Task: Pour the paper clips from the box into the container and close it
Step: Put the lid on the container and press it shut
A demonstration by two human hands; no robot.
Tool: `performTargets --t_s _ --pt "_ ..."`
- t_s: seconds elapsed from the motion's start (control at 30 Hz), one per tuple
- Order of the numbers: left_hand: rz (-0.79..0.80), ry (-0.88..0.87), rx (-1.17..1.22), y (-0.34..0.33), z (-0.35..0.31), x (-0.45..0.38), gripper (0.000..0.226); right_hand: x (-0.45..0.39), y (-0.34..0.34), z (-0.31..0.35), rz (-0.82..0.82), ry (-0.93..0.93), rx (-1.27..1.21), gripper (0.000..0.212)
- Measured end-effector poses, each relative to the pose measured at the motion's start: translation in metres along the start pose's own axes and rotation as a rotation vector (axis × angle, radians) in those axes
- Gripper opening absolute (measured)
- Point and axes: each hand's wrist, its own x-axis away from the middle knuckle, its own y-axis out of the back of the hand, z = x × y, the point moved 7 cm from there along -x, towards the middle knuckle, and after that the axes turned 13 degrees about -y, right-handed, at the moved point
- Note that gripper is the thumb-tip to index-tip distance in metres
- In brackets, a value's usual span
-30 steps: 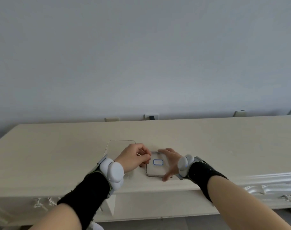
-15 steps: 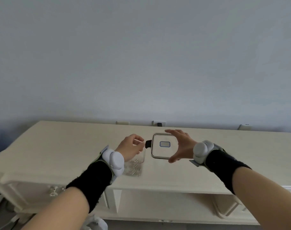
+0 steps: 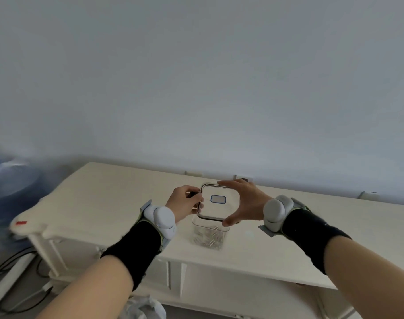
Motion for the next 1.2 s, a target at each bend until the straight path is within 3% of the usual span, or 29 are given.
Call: performTargets --t_s 0.2,0.33,0.7,1.2 --pt "-0.12 -0.064 -0.368 0.024 0.014 -0.023 0.02 -0.025 -0.026 -0.001 -0.002 -0.07 0.035 0.109" --pt "-0.123 -0.06 -0.465 0.024 0.026 -0.028 0.018 -0.033 -0.042 -0.008 0.026 -0.108 0.05 0.111" --pt "-0.142 0.003 -0.308 0.02 0.051 -0.031 0.024 -0.04 -0.063 -0.019 0.087 -0.152 0.002 0.11" --pt "-0.049 0.093 -0.132 0.01 0.062 -0.024 0.013 -0.035 -0.069 -0.017 0.196 -0.151 0.054 0.106"
